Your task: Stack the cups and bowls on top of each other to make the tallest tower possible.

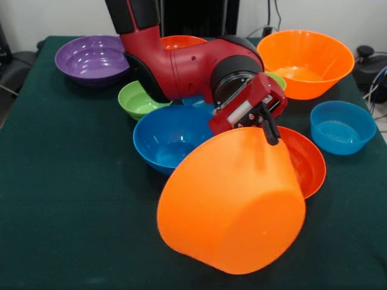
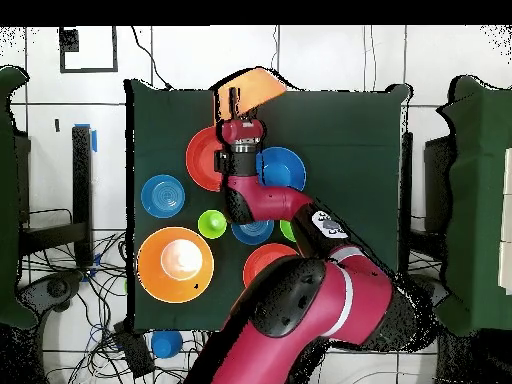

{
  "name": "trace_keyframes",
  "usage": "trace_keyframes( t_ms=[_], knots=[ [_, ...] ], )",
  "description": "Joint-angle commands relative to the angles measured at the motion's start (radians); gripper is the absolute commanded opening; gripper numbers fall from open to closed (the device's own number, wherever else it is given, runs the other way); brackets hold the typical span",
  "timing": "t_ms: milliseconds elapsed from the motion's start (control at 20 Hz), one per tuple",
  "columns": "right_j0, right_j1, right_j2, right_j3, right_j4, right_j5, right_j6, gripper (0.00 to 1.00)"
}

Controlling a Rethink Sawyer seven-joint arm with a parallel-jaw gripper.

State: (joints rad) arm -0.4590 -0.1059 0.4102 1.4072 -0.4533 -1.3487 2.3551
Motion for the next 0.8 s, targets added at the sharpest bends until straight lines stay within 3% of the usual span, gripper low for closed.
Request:
trace_keyframes(
  t_ms=[50,550,800],
  knots=[
    [0.039,-0.052,0.078,0.076,0.011,0.184,0.275,1.00],
    [0.072,-0.054,0.100,0.148,0.064,0.146,0.273,1.00],
    [0.071,-0.052,0.113,0.183,0.038,0.177,0.324,1.00]
  ],
)
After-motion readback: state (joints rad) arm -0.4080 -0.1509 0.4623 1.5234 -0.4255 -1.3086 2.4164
